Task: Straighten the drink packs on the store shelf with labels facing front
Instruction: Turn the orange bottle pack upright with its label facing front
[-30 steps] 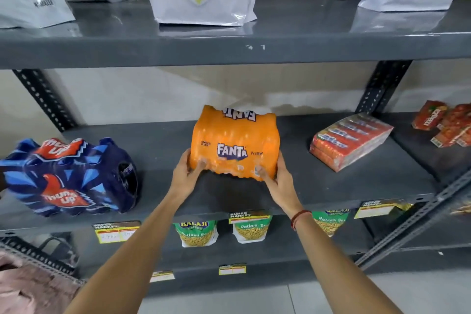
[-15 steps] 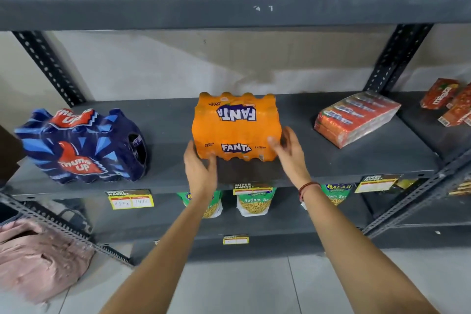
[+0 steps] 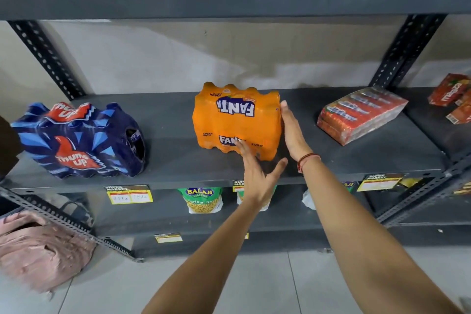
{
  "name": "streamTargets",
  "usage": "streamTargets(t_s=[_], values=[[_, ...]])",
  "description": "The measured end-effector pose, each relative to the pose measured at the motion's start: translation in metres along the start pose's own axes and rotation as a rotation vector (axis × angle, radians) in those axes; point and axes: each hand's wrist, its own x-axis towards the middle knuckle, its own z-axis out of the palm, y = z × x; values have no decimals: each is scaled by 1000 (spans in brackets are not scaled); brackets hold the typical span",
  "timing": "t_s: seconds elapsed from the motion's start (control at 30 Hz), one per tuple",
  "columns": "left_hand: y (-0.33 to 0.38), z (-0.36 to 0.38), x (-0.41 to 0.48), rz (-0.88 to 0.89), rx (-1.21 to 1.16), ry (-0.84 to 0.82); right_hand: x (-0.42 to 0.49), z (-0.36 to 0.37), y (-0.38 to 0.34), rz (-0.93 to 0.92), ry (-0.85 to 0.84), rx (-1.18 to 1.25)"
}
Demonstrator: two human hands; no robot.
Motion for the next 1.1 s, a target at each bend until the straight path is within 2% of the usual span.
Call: streamTargets(t_s=[0.2,0.33,0.43,0.57,0.67,0.73,0.77,0.83,0.9,0.93,1.0,1.1], values=[[-23,-48,27,48,124,-120,-30,-2,15,-76,187,-39],[-32,-86,53,88,278,-203,-61,24,30,-158,157,-101],[-32,-116,76,90,357,-272,-81,51,37,-251,171,-46],[-28,-166,103,175,580,-402,-97,88,45,-315,170,-69],[-36,-192,116,193,618,-269,-99,105,44,-344,-6,-113],[-44,-197,113,67,540,-77,-91,103,40,-364,-118,-247],[-48,-195,109,-5,495,29,-85,98,36,-406,-97,-333],[-52,-186,97,-19,410,184,-67,82,24,-488,106,-405],[-47,-173,80,44,297,195,-45,61,12,-446,357,-375],[-42,-165,73,66,219,157,-33,51,6,-379,419,-338],[-37,-152,64,65,76,90,-9,33,0,-175,348,-231],[-37,-144,62,-11,33,71,11,21,0,70,88,-148]])
